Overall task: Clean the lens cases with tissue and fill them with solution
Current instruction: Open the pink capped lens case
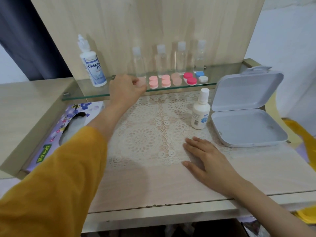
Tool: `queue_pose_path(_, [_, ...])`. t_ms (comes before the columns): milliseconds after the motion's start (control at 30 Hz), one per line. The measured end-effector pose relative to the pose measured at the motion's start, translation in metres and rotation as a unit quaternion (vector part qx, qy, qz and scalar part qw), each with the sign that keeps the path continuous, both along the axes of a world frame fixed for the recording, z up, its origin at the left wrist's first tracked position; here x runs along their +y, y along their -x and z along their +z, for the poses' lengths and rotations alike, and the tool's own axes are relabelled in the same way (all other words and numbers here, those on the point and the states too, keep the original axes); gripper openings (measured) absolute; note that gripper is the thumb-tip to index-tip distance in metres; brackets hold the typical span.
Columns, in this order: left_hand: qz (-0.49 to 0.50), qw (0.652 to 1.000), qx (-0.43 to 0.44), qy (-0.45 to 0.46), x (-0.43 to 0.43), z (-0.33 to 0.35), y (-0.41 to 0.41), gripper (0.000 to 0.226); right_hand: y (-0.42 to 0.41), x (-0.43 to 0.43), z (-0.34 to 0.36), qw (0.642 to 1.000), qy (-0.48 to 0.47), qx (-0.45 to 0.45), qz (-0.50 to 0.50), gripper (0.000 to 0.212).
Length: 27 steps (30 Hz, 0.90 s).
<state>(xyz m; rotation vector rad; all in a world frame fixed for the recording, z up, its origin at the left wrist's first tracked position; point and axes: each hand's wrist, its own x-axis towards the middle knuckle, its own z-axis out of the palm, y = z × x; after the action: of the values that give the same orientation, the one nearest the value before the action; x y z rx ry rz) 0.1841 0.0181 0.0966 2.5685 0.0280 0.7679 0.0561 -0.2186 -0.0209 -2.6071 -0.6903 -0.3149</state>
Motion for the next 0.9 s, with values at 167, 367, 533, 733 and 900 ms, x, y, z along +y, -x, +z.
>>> queue_pose_path(167, [-0.042,0.995,-0.035,-0.085,-0.001,0.003,-0.005,0.039,0.0,0.0,-0.001,1.0,-0.003,0.004,0.0,0.059])
queue_pose_path(367, [-0.101,0.973,0.025,-0.204,-0.012,0.01,-0.011,0.039,0.001,0.0,-0.001,1.0,-0.002,0.002,0.0,0.058])
queue_pose_path(533, [-0.106,0.969,0.043,-0.221,-0.014,0.011,-0.016,0.036,0.0,-0.001,-0.001,1.0,0.001,-0.002,0.0,0.057])
queue_pose_path(733, [-0.101,0.974,0.037,-0.2,-0.017,0.008,-0.021,0.031,-0.001,-0.001,-0.001,1.0,0.0,0.002,-0.002,0.057])
queue_pose_path(900, [-0.1,0.976,0.034,-0.192,-0.018,0.008,-0.021,0.027,0.0,0.0,0.0,1.0,-0.002,0.013,0.0,0.058])
